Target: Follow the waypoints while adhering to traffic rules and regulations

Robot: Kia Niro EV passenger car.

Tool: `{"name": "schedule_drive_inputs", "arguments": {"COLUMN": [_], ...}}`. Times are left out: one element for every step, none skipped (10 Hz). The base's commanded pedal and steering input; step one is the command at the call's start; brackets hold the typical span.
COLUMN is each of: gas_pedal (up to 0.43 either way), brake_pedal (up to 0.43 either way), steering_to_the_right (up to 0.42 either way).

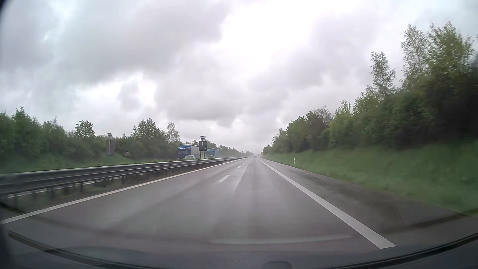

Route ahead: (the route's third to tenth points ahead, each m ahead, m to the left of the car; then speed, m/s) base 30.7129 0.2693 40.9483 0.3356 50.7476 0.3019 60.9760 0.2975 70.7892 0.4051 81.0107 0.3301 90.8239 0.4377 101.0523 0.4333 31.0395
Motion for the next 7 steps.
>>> {"name": "schedule_drive_inputs", "arguments": {"gas_pedal": [0.299,0.299,0.299,0.299,0.299,0.299,0.299], "brake_pedal": [0.0,0.0,0.0,0.0,0.0,0.0,0.0], "steering_to_the_right": [-0.001,-0.001,-0.001,-0.001,-0.001,-0.001,-0.001]}}
